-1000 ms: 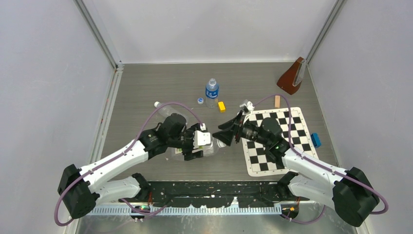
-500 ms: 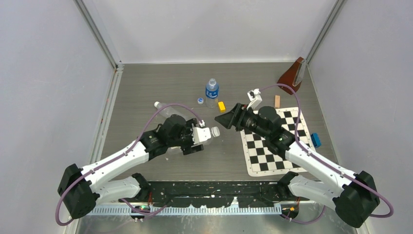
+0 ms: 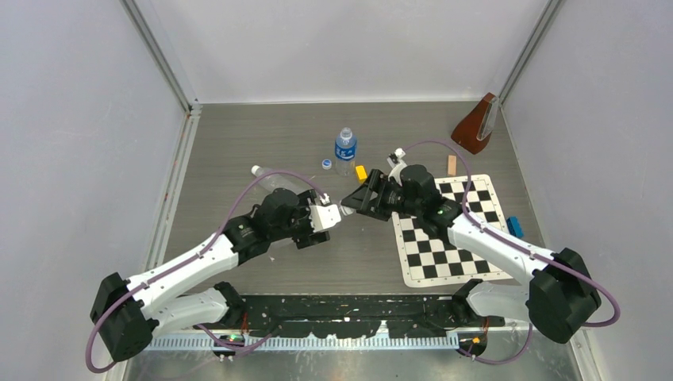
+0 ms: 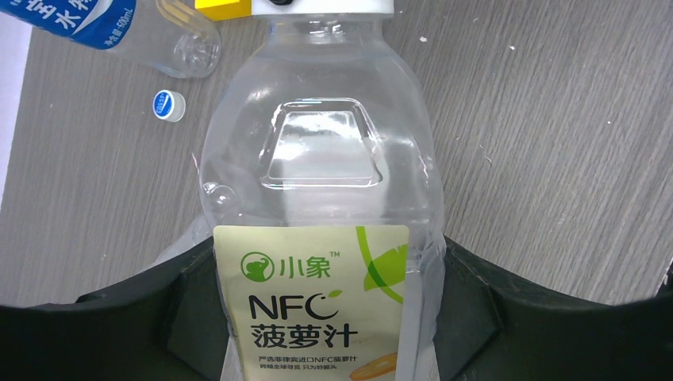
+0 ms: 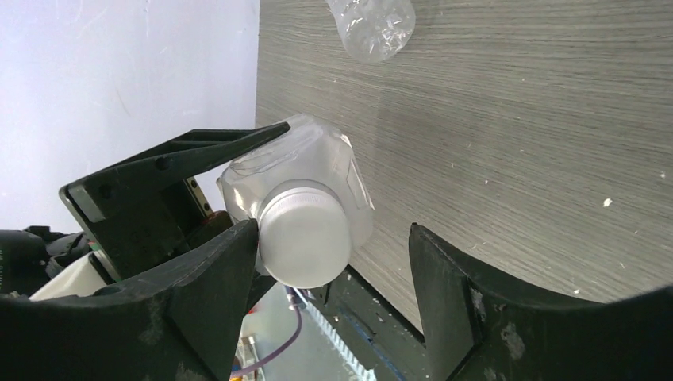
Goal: Unscrew the bottle caps
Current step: Unscrew the bottle cap from the plastic bottle.
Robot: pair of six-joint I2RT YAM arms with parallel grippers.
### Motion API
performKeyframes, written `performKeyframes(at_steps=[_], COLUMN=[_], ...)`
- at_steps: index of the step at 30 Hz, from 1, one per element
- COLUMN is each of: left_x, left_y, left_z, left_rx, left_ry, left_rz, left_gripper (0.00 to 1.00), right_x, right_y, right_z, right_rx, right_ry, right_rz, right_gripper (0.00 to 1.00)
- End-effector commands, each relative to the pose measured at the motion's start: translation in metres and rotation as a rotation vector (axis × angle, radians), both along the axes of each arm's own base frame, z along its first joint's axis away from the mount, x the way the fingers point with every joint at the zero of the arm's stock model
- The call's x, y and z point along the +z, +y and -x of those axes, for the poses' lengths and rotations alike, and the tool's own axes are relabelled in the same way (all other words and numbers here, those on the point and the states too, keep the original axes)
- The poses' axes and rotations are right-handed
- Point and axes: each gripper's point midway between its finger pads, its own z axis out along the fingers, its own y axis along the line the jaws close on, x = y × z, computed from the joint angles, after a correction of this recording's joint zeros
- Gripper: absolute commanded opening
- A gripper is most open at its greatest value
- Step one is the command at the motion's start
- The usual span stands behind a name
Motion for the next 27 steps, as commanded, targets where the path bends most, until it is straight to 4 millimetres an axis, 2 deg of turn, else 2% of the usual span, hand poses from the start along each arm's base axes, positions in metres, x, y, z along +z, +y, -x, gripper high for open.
performKeyframes(at_steps=[1, 5, 13, 16, 21, 27], left_x=[0.022, 0.021, 0.022, 0.024, 0.025, 0.025], left_y=[-0.005, -0.005, -0.007, -0.007, -0.006, -0.006], left_z=[-0.008, -0.009, -0.009, -0.009, -0.009, -0.009], left_rx=[0.021, 0.022, 0.020, 0.019, 0.022, 0.023], left_ry=[-0.072, -0.069, -0.071, -0.074, -0.080, -0.081], left_rz=[0.068, 0.066, 0.072, 0.076, 0.082, 0.085], left_gripper=[0.00, 0.00, 0.00, 0.00, 0.00, 0.00], right_x=[0.040, 0.047, 0.044, 0.044, 0.040, 0.039], right_y=[0.009, 0.010, 0.012, 0.016, 0.020, 0.020], right_z=[-0.009, -0.009, -0.010, -0.010, -0.006, -0.005], right_rx=[-0.006, -0.006, 0.005, 0.023, 0.053, 0.064], right_ry=[-0.021, -0.022, 0.002, 0.008, 0.031, 0.011], right_rz=[-0.128, -0.160, -0.178, -0.190, -0.196, -0.197], right_gripper=[0.75, 0.71, 0.69, 0.62, 0.56, 0.36])
